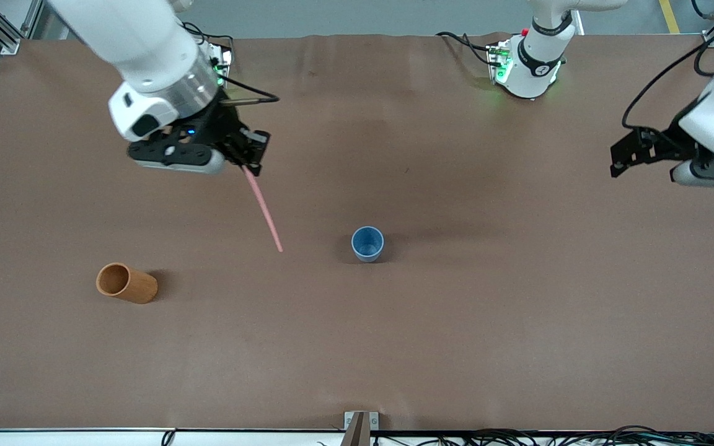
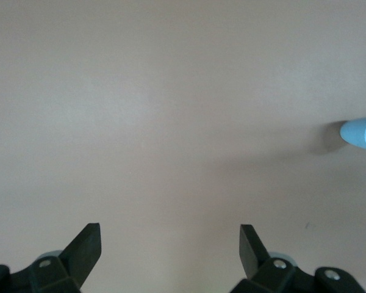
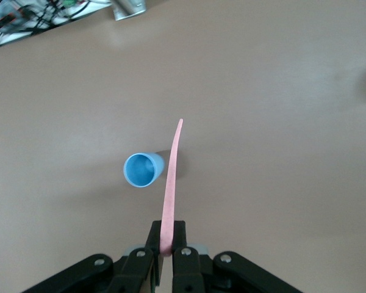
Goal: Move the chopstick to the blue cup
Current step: 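Release the blue cup while the right gripper lifts the chopstick, then move the pink chopstick over the blue cup with the right gripper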
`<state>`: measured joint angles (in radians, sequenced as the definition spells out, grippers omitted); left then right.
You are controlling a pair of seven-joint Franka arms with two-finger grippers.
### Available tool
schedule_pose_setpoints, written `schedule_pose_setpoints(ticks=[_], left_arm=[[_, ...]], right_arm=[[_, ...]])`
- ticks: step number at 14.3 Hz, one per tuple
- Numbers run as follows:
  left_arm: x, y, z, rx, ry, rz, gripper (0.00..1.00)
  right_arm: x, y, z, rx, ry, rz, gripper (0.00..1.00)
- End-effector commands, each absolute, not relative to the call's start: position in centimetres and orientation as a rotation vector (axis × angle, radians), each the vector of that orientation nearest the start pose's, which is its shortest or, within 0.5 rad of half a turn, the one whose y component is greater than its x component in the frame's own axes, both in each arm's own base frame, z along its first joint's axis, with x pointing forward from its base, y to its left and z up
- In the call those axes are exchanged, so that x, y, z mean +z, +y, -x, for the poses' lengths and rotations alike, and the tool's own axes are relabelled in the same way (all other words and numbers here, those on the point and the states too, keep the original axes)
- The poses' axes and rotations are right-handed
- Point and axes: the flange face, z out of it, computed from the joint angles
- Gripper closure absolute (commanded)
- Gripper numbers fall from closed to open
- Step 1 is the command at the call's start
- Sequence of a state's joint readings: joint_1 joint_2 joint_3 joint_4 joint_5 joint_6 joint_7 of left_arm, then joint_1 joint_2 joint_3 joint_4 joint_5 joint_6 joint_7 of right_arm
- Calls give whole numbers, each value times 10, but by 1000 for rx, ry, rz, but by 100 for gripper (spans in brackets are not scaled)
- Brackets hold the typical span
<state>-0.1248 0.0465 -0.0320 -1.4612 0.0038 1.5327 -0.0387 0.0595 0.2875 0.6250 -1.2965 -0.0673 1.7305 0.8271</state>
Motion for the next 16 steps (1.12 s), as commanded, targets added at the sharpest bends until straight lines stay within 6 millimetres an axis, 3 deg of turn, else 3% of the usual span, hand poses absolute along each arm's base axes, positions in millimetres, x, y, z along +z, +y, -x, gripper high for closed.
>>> schedule_pose_setpoints(ticks=[1,3,5,8,11,13,16], left_arm=[[640,-85,-555,-16,205,3140,0],[636,-86,-558,-7,205,3140,0],[635,-86,-560,-4,186,3141,0],[638,-87,-564,-19,188,3139,0],[640,-86,-564,-26,188,3141,0],[639,-84,-565,-23,198,3141,0],[638,-86,-565,-24,181,3141,0]], right_arm=[[584,404,-524,-203,140,2942,96],[551,438,-509,-237,46,2911,96],[529,459,-497,-212,-13,2918,96],[498,463,-485,-163,-53,2977,95],[479,474,-468,-134,-101,3000,94],[473,477,-469,-156,-115,2992,93],[442,482,-459,-204,-188,3007,92]])
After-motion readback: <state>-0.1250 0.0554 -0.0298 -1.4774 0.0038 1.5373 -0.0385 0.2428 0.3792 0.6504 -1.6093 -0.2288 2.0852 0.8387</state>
